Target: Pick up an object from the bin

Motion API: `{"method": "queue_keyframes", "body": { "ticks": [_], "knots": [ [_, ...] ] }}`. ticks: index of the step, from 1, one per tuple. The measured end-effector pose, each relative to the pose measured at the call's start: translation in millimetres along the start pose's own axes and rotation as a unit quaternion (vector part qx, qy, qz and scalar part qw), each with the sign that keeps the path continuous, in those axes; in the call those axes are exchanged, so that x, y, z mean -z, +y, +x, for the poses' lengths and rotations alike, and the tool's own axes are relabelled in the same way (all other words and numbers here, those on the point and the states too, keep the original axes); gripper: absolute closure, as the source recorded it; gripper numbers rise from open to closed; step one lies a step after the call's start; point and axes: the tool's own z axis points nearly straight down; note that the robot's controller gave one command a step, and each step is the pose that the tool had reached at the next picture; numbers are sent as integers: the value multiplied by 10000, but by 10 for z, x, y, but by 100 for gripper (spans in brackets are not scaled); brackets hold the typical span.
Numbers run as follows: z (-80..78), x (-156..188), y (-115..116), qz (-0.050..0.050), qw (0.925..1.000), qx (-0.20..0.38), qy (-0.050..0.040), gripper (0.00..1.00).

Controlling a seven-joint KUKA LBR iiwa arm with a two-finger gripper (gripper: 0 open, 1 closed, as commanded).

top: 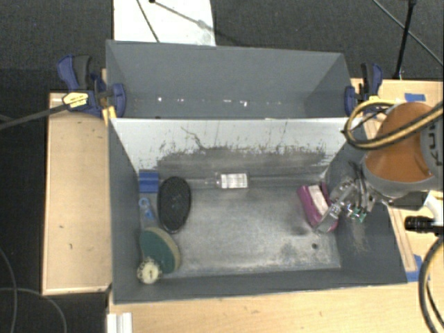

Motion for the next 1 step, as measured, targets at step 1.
{"method": "queue_keyframes", "body": {
  "ticks": [1],
  "knots": [
    [-26,-275,34,-55,9949,-1008,26,0]
  ]
}}
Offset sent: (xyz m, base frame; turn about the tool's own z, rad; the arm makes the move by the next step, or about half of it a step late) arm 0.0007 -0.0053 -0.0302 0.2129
